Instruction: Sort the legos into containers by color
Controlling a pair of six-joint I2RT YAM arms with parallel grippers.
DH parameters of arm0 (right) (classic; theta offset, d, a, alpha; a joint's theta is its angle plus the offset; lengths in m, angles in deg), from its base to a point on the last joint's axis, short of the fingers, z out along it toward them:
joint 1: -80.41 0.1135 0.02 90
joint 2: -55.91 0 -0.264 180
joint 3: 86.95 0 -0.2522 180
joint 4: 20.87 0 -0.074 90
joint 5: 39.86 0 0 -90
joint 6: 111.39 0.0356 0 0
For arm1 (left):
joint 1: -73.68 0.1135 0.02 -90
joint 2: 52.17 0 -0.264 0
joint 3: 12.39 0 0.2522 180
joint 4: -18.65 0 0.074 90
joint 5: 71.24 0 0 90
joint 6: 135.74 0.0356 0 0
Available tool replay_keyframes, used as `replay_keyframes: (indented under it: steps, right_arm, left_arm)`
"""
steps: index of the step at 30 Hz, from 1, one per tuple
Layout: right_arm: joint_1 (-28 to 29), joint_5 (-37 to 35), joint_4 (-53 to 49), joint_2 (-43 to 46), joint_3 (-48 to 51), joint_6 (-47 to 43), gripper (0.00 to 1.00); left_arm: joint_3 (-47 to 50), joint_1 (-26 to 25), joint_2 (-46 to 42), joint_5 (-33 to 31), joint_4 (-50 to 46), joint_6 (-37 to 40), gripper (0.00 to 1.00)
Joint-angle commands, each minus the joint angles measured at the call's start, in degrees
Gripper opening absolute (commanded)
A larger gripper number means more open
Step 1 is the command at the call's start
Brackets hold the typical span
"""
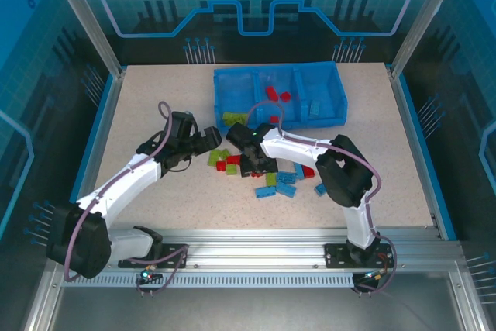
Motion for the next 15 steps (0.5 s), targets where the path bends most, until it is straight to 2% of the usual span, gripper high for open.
replay_keyframes:
  steps: [1,10,15]
  right_arm:
    - [1.01,-1.49,-2.69,-1.86,-2.1,-0.99,0.69]
    - [1.12,-0.57,-2.76,-3.67,-3.77,-1.3,0.64]
    - [1.21,-0.5,-2.72,-3.7,-3.48,-1.22,0.58]
  left_arm:
    - [0.9,0.67,-1.44,-0.47,0.29,-1.28,0.99]
    - [1.3,1.03,-2.01,-0.54,0.25,-1.26,0.99]
    - [1.69,1.12,-2.18,-0.58,0.27,-1.43,0.99]
